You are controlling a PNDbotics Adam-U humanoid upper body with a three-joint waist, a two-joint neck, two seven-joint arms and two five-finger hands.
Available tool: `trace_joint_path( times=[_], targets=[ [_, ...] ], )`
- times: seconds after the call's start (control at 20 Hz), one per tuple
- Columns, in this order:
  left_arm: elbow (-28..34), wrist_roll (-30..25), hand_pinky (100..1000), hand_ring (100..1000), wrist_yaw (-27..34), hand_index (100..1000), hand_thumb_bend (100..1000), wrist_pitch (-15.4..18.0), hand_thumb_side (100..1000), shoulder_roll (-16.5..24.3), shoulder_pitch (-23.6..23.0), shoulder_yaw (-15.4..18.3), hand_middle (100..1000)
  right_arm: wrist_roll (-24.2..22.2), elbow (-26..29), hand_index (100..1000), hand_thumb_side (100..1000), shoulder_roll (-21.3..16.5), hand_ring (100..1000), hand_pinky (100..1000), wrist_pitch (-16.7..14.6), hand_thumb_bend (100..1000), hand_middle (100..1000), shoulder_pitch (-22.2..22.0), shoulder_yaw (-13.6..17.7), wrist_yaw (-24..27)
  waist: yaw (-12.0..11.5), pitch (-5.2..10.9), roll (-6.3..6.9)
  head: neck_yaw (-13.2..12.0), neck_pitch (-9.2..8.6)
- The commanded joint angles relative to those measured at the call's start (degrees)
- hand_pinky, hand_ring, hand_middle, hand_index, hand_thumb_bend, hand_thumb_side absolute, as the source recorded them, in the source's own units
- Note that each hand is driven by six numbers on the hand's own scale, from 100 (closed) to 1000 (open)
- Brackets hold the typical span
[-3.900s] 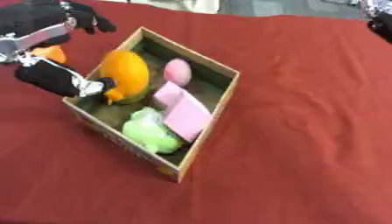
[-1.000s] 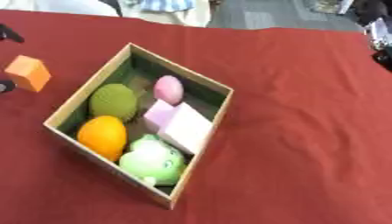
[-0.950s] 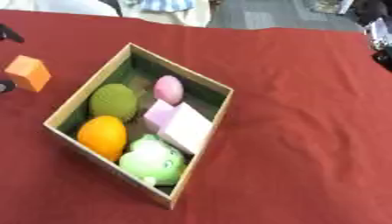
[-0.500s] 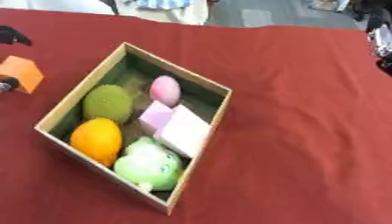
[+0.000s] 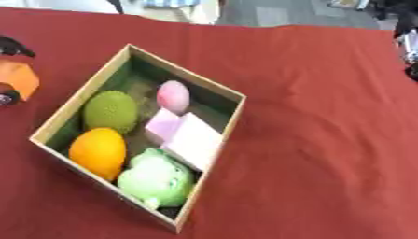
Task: Pick up objects on the table and place them in the box.
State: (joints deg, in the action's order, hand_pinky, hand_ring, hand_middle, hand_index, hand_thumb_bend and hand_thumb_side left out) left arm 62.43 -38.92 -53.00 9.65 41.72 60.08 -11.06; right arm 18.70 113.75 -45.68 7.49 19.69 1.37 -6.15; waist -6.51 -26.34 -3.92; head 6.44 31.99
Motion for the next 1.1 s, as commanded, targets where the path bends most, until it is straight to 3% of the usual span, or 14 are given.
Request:
trace_joint_path(
  times=[0.05,0.55,0.95,1.1],
  targets=[
    [-0.05,-0.78,962,930,-1.38,965,289,-0.24,100,1.69,1.39,1.05,918,0.48,0.84,796,628,-2.05,761,818,-0.01,100,645,0.48,0.63,0.57,0.10,0.54,1.18,-0.13,-0.95],
    [-2.51,1.14,939,891,-6.85,943,220,-2.59,100,1.04,2.33,2.51,828,0.56,0.84,791,636,-1.82,758,818,-0.11,100,638,0.40,0.44,0.91,0.92,0.27,1.27,-0.39,-1.77],
    [-3.38,4.37,889,800,-8.84,850,136,-2.37,100,0.48,2.28,2.52,634,0.38,0.84,791,648,-1.54,758,819,-0.12,100,637,0.33,0.28,1.26,1.02,0.17,1.14,-0.63,-1.54],
    [-3.45,5.78,858,747,-9.38,773,127,-2.27,100,0.29,2.22,2.59,523,0.40,0.84,791,650,-1.48,758,820,-0.18,100,637,0.23,0.35,1.36,1.00,0.25,1.00,-1.24,-1.22]
  ],
)
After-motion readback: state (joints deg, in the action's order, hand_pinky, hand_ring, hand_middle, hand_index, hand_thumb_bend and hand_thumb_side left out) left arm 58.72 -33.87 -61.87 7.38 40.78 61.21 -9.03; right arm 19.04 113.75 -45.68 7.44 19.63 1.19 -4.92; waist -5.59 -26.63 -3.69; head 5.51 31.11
